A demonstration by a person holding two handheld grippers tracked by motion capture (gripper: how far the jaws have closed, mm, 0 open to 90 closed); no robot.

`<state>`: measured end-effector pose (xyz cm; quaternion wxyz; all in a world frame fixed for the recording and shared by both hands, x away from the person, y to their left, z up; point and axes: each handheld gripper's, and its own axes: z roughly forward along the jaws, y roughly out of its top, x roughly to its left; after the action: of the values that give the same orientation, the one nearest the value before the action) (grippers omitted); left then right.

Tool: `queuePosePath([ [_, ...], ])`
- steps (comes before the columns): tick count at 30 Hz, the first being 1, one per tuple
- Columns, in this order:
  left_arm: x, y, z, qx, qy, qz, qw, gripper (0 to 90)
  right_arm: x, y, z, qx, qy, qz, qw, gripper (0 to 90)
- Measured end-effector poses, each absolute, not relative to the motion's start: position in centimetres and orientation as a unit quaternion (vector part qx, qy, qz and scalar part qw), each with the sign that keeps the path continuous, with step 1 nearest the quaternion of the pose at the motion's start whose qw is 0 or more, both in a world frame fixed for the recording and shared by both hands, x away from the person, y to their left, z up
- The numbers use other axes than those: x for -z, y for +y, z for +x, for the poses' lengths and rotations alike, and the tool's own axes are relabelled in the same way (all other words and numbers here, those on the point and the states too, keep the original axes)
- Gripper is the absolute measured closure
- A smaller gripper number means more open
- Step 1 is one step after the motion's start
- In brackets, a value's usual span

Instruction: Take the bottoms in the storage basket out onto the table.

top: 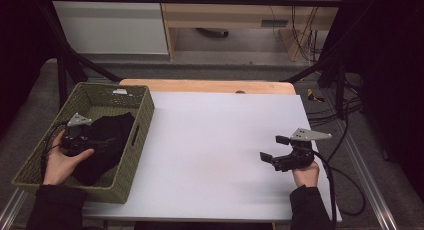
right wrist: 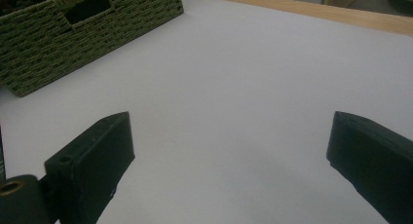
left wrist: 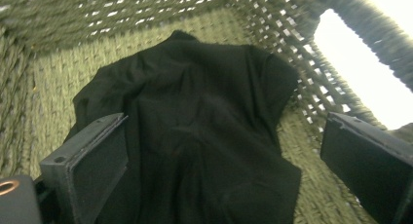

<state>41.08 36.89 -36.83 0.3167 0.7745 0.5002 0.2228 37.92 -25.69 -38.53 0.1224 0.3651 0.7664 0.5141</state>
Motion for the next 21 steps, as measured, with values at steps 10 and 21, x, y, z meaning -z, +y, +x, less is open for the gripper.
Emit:
queuePosePath([
  [10,38.0,37.4,41.8,-0.224,0.535,0.766,0.278,7.9,38.6,-25.6,37.9,-0.512,0.768,0.366,0.121,3.8],
  [21,39.2,37.7,42.3,-0.209,0.553,0.770,0.241,8.5,38.6,-25.6,37.9,-0.511,0.768,0.367,0.121,3.8],
])
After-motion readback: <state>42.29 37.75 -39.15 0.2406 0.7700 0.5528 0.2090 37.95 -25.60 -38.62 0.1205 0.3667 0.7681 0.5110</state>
